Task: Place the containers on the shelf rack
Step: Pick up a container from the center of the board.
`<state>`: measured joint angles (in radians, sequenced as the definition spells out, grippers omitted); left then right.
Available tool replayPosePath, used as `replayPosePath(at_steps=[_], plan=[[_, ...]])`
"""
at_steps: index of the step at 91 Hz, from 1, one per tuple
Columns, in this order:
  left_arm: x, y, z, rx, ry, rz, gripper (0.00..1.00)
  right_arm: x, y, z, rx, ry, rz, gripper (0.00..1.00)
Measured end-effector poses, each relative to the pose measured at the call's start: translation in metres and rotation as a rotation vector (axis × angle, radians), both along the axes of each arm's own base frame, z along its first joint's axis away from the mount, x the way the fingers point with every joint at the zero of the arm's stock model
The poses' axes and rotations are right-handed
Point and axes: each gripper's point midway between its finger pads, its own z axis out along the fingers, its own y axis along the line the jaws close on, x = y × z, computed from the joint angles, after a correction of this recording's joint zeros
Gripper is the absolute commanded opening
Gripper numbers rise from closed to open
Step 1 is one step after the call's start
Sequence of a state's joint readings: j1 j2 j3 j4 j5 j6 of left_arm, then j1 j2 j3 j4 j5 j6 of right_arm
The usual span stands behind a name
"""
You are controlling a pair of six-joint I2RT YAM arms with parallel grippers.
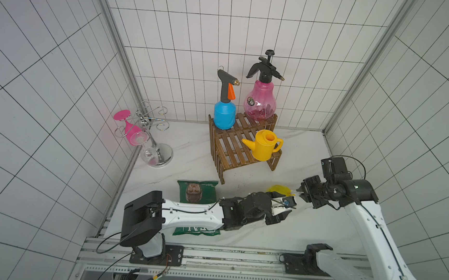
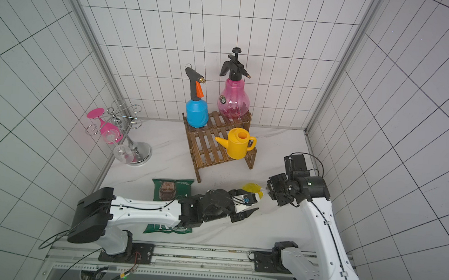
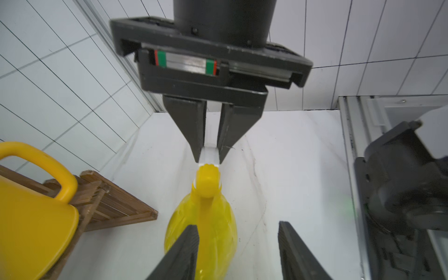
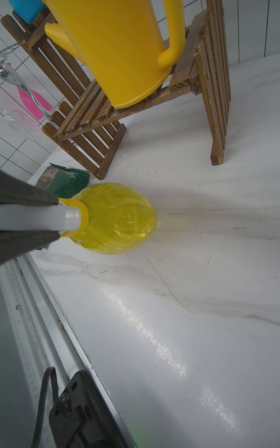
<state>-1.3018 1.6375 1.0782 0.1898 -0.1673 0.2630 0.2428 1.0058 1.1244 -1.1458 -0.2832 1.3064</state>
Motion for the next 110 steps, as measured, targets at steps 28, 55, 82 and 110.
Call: replayPosePath(at_steps=[28, 55, 82, 110], plan=[[0.025, -0.008, -0.008, 0.042, -0.063, 0.108, 0.17, 0.0, 0.007, 0.0, 0.024, 0.01, 0.015, 0.12], [0.028, -0.008, -0.005, 0.062, -0.107, 0.113, 0.0, 0.004, 0.011, 0.004, 0.033, -0.009, 0.046, 0.47], [0.011, 0.048, 0.013, 0.033, -0.114, 0.11, 0.0, 0.008, 0.017, 0.021, 0.024, -0.132, 0.161, 0.76], [0.007, 0.144, 0.084, -0.208, -0.041, 0.166, 0.0, 0.011, 0.028, 0.103, -0.06, -0.747, 0.471, 0.72]])
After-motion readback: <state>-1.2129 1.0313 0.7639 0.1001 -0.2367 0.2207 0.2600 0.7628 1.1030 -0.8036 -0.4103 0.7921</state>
